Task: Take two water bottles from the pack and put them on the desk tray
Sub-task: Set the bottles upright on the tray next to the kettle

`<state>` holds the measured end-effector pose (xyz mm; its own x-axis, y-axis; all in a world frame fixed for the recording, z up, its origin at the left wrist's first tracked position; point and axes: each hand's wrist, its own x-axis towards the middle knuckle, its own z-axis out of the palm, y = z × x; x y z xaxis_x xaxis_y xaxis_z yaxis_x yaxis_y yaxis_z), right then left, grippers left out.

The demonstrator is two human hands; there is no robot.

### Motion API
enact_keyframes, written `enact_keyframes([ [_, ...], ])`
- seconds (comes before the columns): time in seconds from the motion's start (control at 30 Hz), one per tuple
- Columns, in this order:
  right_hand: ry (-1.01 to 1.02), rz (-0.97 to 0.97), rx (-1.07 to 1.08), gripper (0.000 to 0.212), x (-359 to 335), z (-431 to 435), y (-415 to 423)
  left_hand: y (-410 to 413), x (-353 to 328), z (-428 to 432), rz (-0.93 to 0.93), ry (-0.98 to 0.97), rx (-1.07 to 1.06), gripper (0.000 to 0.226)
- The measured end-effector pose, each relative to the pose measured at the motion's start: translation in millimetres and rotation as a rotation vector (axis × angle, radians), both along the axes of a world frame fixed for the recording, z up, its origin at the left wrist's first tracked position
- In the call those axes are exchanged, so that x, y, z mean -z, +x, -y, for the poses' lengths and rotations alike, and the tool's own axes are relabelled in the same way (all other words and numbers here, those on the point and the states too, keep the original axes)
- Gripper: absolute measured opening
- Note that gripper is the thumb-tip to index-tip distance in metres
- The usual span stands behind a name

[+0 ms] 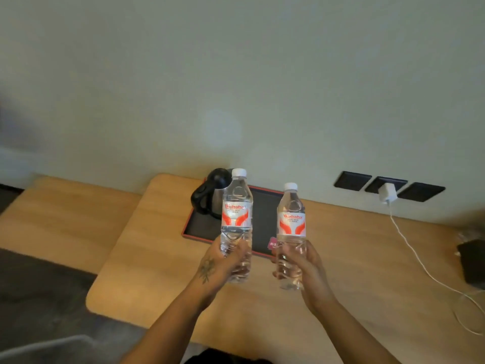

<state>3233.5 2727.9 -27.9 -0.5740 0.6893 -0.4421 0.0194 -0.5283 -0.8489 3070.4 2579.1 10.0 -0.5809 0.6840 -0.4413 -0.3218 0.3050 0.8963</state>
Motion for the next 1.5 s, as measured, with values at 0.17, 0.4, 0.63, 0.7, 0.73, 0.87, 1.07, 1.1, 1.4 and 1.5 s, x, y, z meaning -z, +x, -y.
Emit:
enact_keyframes([
  [0.17, 0.040, 0.031, -0.027, 0.053, 17.1, -16.9, 5.3, 1.2, 14.1, -13.6, 0.100, -0.010, -0.013, 0.068],
  [0.4, 0.104, 0.048, -0.113, 0.054, 38.7, -60.2, -8.4, -25.5, 40.2, -59.8, 0.056, 0.024, 0.121, 0.073],
  [0.63, 0.217, 0.085, -0.169, 0.066, 75.6, -118.9, -50.7, -61.1, 90.3, -138.4, -0.021, 0.040, 0.196, 0.066],
  [0.7, 0.263, 0.112, -0.177, 0.069, 87.7, -136.8, -63.3, -70.3, 107.5, -159.9, -0.058, 0.029, 0.188, 0.070],
  [0.73, 0.285, 0.130, -0.177, 0.069, 93.2, -146.4, -68.9, -75.5, 115.1, -171.2, -0.076, 0.021, 0.192, 0.072],
  [0.87, 0.353, 0.176, -0.174, 0.071, 116.5, -180.6, -88.3, -98.0, 140.1, -207.3, -0.201, 0.019, 0.227, 0.072],
  [1.07, 0.448, 0.284, -0.153, 0.076, 148.9, -204.9, -103.6, -121.5, 180.0, -248.6, -0.300, 0.081, 0.369, 0.062],
  [1.1, 0.451, 0.298, -0.150, 0.075, 153.7, -206.8, -104.3, -122.3, 183.4, -251.3, -0.355, 0.030, 0.377, 0.064],
  [1.4, 0.490, 0.386, -0.185, 0.083, 174.6, -222.2, -116.9, -126.9, 215.7, -262.4, -0.442, -0.060, 0.286, 0.077],
  [1.5, 0.475, 0.436, -0.168, 0.084, 178.8, -226.9, -117.2, -125.5, 220.0, -269.2, -0.514, -0.069, 0.255, 0.088],
])
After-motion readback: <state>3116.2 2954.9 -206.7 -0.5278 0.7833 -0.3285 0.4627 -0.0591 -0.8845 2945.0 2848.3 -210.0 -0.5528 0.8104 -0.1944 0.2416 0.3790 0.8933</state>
